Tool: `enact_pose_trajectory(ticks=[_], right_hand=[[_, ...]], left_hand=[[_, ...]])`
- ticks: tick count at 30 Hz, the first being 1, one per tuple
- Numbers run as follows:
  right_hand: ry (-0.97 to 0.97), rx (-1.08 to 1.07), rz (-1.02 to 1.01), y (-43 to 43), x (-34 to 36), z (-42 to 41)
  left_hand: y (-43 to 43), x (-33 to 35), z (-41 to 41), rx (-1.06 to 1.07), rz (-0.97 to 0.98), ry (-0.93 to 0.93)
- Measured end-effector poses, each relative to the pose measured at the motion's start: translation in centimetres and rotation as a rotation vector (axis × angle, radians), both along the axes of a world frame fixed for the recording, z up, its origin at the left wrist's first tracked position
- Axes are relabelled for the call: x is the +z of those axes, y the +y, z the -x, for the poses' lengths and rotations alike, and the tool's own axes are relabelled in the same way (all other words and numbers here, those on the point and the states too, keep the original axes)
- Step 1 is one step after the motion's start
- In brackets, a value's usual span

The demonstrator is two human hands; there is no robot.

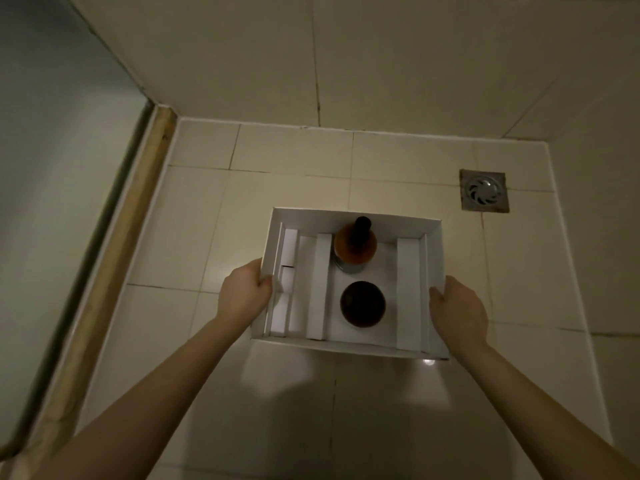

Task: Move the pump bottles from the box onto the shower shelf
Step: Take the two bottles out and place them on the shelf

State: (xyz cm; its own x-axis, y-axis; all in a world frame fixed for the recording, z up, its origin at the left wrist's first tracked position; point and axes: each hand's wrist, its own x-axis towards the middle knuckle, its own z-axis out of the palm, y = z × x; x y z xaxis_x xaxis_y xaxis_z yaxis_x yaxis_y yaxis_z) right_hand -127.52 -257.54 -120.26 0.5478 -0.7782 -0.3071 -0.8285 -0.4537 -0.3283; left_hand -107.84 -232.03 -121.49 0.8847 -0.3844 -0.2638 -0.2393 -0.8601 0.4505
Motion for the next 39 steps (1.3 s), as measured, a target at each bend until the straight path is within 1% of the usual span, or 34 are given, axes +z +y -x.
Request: enact_pose_trajectory(ticks=[2,5,6,7,8,9,10,11,12,13,14,15,17,19,21,23,25,31,34,39], right_hand=[[-0.011,-0.008,-0.013,0.0,-0.2,0.2],[-0.055,-0.04,-0.091,0.1,0.5,0.2],[-0.104,-0.029,-0.059,0.2,1.0,0.3],[-0.186,0.036,0.045,0.4,1.6,0.5],[-0.275,0.154,0.165,0.7,2.4,0.6],[-0.353,0.288,0.245,1.1,2.9,0.7],[-0.394,0.414,0.23,1.6,3.2,0.7],[-0.392,0.505,0.114,2.1,3.5,0.5],[-0.363,0.548,-0.041,2.6,3.7,0.1],[-0.323,0.571,-0.167,3.0,3.5,-0.3],[-0.271,0.6,-0.216,3.2,3.3,-0.8],[-0.211,0.646,-0.207,3.4,2.9,-1.3],[-0.139,0.714,-0.203,3.5,1.8,-1.9],[-0.139,0.717,-0.273,3.6,0.7,-2.3],[-0.169,0.703,-0.313,3.8,0.2,-2.5],[-0.184,0.68,-0.329,3.8,0.0,-2.8],[-0.179,0.662,-0.339,3.7,-0.2,-2.9],[-0.196,0.7,-0.281,3.2,-0.9,-2.8],[-0.164,0.663,-0.252,2.5,-1.3,-2.0],[-0.188,0.639,-0.246,2.4,-1.5,-1.3]], left_hand=[[-0.1,-0.3,0.1,0.001,-0.005,-0.004],[-0.3,0.0,0.4,0.008,-0.017,0.002],[-0.4,0.1,0.6,0.014,-0.032,-0.028],[-0.4,0.4,0.8,0.008,-0.053,-0.11],[-0.6,0.7,1.2,-0.015,-0.061,-0.222],[-1.0,1.1,1.5,-0.052,-0.024,-0.337],[-1.6,1.4,1.8,-0.095,0.048,-0.41],[-2.5,1.6,2.0,-0.145,0.115,-0.411],[-3.5,1.7,2.2,-0.19,0.165,-0.355],[-4.7,1.7,2.2,-0.224,0.19,-0.26],[-5.8,1.6,2.0,-0.253,0.195,-0.159],[-6.8,1.5,1.7,-0.288,0.179,-0.083],[-8.5,1.3,0.8,-0.364,0.114,-0.022],[-9.7,1.3,0.1,-0.431,0.109,-0.005],[-10.7,1.3,0.0,-0.478,0.156,0.032],[-11.5,1.3,0.4,-0.479,0.197,0.071],[-11.9,1.0,0.5,-0.447,0.215,0.069],[-11.5,0.6,0.2,-0.442,0.218,0.045],[-10.8,0.4,-0.1,-0.479,0.22,0.05],[-10.6,-0.2,0.1,-0.493,0.288,0.088]])
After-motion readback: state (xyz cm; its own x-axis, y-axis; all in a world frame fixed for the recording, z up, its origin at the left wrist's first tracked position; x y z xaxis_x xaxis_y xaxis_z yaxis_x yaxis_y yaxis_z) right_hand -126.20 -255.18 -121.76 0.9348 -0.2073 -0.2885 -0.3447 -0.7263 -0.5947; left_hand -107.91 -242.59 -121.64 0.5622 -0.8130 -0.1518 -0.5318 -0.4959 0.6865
